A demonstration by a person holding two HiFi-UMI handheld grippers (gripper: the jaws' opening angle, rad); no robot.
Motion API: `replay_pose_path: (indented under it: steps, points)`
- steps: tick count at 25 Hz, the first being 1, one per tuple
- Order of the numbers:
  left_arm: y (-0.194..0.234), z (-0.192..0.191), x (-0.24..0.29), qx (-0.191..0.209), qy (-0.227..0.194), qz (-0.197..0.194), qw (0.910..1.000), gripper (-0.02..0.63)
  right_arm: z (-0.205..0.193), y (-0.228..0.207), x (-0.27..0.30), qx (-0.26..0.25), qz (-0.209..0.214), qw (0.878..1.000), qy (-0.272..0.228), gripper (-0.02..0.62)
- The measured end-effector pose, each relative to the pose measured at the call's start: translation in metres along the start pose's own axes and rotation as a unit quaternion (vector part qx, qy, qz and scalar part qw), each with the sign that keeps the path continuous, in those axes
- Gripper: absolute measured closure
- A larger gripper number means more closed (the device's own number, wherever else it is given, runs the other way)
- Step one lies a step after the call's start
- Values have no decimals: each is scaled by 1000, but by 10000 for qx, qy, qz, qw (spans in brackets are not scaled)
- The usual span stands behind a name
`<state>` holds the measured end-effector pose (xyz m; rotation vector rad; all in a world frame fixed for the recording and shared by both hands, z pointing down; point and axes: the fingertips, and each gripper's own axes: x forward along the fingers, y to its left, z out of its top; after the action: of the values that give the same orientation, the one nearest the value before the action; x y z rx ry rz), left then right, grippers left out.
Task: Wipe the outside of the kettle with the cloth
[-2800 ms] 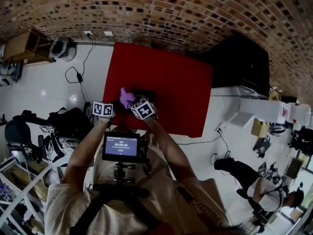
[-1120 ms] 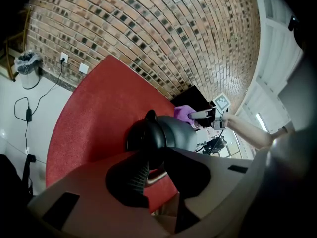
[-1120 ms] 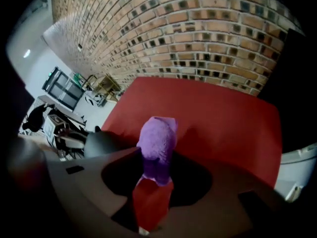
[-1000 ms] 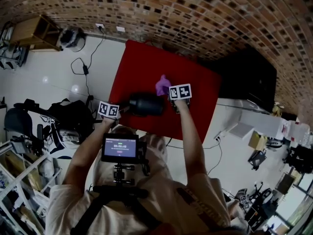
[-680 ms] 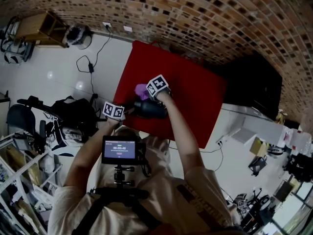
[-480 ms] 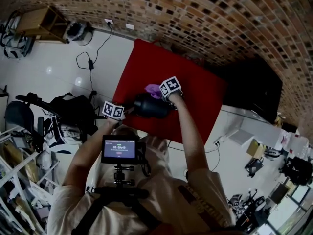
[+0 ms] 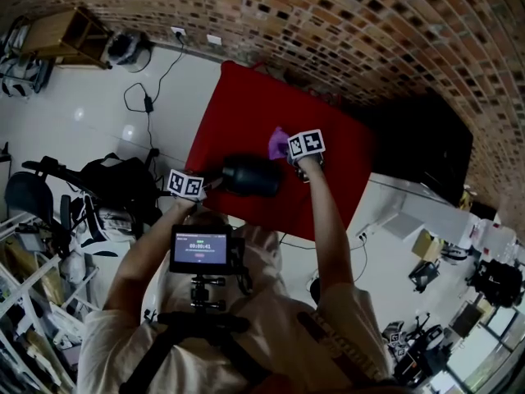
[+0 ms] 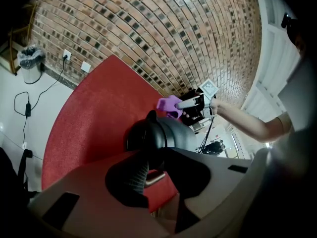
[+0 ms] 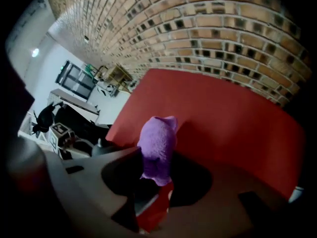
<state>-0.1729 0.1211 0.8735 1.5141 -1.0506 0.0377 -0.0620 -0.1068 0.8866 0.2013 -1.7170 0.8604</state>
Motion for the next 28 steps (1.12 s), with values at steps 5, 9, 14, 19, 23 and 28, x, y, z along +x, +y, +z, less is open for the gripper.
replay_pose_path:
  steps: [5,9,14,19,23,28]
  points:
    - [-2,0,3,-6,5,46,10000,509,38,103,55,-577,1096,9917,356,431]
    - [-3,0,3,32,1,62,10000,509,9,106,93,-689,1054,9808,1487,433]
    - [1,-1,1,4,-68,37,10000,509,-29,21,76,-402,359,9822,1801,434]
    - [3,-3,0,-106,-118,-40,9999,509,-118,-60,44,1,-144,9714,2372,434]
    - [5,-3,-3,-218,-97,-98,9997,506,-114,-71,36,596,-100,9842,1667,431]
    - [4,-3,-2,-225,-85,-60,9997,506,10,-29,34,24,-2,9992,-388,431]
